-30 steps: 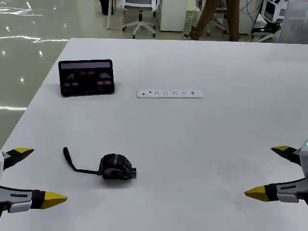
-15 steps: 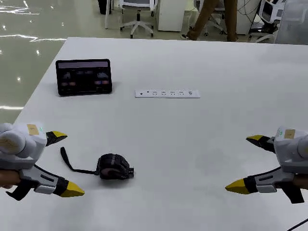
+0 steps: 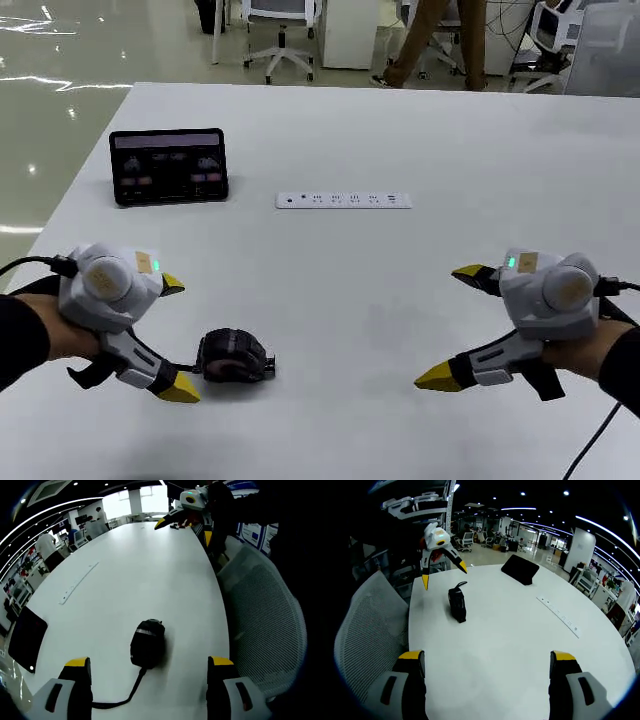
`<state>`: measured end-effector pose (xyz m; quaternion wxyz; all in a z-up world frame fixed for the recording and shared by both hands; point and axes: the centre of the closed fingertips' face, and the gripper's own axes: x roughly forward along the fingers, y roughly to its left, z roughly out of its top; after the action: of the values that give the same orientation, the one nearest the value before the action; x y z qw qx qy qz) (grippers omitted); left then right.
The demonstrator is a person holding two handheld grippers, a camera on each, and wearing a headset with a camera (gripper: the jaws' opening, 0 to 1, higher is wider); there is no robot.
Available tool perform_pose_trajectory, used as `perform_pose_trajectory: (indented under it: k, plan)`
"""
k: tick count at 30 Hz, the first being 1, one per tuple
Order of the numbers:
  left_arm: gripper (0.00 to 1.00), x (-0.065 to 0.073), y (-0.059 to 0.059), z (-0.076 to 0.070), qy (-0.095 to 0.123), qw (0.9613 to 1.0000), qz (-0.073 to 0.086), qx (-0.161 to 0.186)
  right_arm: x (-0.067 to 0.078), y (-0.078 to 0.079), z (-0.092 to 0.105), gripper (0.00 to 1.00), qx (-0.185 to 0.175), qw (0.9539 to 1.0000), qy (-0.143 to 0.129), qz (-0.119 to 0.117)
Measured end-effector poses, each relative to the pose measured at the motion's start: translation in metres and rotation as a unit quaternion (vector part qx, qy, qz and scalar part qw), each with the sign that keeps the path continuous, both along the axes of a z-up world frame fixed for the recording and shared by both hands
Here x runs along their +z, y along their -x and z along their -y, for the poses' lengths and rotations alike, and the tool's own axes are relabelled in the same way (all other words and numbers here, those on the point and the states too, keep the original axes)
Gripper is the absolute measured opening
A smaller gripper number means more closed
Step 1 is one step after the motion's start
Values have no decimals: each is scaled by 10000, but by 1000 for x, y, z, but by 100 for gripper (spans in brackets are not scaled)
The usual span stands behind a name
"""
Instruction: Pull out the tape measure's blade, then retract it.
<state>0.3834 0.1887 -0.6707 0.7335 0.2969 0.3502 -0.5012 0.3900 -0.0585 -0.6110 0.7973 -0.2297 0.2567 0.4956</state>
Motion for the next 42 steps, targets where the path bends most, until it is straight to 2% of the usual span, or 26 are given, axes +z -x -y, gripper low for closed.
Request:
perform_pose_trajectory:
  k: [3,6,10,13,14,17,20,24,28,33,34,35,36,38,39,41,42]
  plan:
    - [88,-3,0,7,-97,9998,45,-159,0,1,-19,100,223,9997,-19,75]
    - [85,1,1,21,18,9995,49,-326,-4,-2,-33,100,292,9995,-7,101]
    - [79,-4,1,31,-79,9988,-10,-485,-16,-2,-54,100,489,9988,-1,-21]
    - [75,-9,0,36,-214,9979,-11,-604,-26,-5,-68,100,663,9978,1,29]
    - [73,-10,-1,39,-229,9977,-22,-638,-30,-7,-74,100,779,9969,23,133]
    - [69,-18,-1,43,-305,9969,-83,-727,-41,-7,-82,100,819,9966,52,-60]
    - [65,-25,0,44,-499,9952,-116,-831,-51,-10,-89,98,824,9965,135,-85]
    - [61,-28,-5,48,-635,9938,-14,-907,-60,-5,-99,88,1000,9946,159,-218]
    - [55,-32,-7,49,-737,9922,48,-1007,-62,-4,-110,89,1091,9937,85,-237]
    - [45,-41,-12,43,-915,9906,-32,-1016,-65,-3,-120,89,1202,9924,103,-256]
    - [39,-43,-13,42,-945,9907,-93,-975,-66,-4,-121,88,1198,9924,125,-267]
    - [36,-43,-17,44,-929,9910,8,-968,-67,-5,-122,87,1194,9924,131,-285]
    - [33,-43,-20,42,-932,9923,4,-820,-69,-5,-123,88,1188,9924,133,-290]
    - [29,-43,-21,43,-829,9953,-258,-431,-73,-6,-124,87,1201,9921,179,-306]
    - [29,-43,-21,44,-876,9942,-140,-615,-75,-7,-125,85,1241,9916,216,-286]
    - [29,-43,-21,44,-919,9932,-108,-710,-78,-8,-126,82,1256,9915,258,-238]
    - [29,-44,-21,44,-916,9935,-143,-659,-80,-10,-127,79,1245,9915,294,-224]
